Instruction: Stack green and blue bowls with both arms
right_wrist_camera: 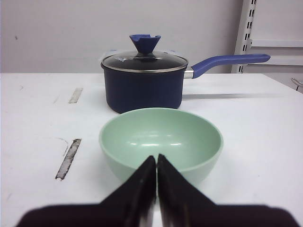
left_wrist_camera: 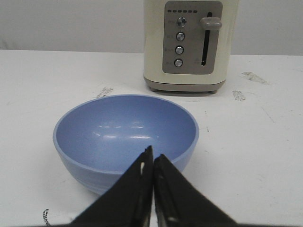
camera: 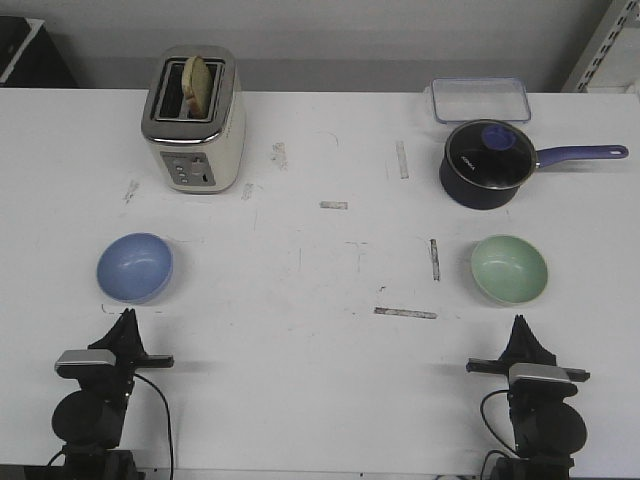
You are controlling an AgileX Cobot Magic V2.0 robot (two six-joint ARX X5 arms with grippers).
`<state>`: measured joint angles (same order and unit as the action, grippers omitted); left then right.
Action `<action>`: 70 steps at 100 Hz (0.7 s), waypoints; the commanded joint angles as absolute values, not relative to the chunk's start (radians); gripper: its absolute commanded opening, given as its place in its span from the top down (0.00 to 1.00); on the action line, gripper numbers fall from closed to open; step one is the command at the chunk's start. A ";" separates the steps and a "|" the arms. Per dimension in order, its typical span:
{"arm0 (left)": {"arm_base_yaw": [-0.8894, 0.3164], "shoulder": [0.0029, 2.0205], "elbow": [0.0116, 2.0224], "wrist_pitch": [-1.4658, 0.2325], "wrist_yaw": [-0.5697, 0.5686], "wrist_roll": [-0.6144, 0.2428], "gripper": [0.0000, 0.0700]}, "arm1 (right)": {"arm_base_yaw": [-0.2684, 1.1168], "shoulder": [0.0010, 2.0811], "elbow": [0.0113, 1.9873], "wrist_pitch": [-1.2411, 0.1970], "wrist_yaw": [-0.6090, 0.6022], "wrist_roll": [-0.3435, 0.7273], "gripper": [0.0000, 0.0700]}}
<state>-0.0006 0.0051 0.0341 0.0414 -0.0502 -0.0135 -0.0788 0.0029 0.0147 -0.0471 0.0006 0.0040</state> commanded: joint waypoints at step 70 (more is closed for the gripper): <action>0.000 0.003 0.014 0.053 -0.050 -0.012 1.00 | -0.080 0.001 0.074 0.088 0.008 0.038 1.00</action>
